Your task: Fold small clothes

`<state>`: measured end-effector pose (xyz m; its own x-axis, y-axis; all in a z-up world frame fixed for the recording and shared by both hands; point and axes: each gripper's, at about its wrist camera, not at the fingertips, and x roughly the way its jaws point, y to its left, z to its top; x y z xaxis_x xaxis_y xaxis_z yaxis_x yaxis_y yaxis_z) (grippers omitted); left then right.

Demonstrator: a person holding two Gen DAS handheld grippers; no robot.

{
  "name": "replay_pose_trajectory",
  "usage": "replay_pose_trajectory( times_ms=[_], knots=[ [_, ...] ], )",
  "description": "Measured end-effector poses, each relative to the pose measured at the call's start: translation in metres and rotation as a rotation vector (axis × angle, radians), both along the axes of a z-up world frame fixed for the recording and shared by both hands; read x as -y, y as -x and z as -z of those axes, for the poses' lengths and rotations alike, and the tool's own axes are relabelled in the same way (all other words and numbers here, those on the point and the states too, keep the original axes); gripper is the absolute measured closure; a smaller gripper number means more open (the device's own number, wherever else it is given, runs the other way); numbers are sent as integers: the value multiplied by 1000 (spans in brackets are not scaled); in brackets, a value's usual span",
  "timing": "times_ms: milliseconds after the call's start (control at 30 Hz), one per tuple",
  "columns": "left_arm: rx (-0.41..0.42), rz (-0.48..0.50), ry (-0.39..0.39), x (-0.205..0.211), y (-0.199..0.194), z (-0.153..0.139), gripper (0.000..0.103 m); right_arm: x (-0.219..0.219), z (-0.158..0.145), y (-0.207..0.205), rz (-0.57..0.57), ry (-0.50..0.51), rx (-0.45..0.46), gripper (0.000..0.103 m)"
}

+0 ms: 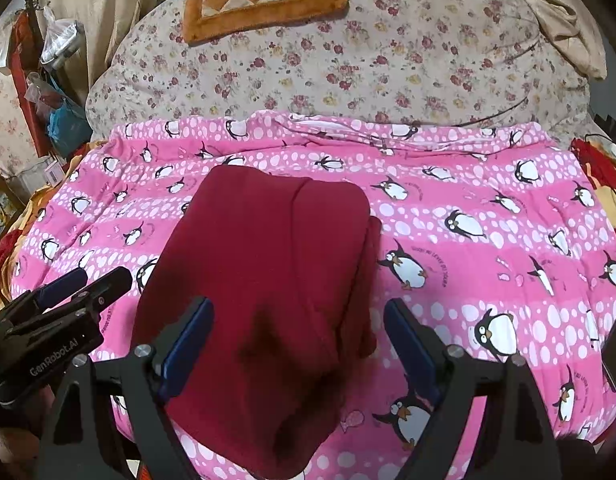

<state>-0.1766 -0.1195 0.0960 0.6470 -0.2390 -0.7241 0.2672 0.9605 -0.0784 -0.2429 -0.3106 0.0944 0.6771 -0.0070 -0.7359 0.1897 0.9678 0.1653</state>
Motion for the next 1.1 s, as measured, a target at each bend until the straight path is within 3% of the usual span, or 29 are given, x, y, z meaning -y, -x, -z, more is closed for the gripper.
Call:
replay_pose_trajectory(
  times_ms=[1100],
  knots=[
    [-33, 20, -24, 11, -16, 16, 52, 0, 17, -21, -8, -4, -49, 13]
  ],
)
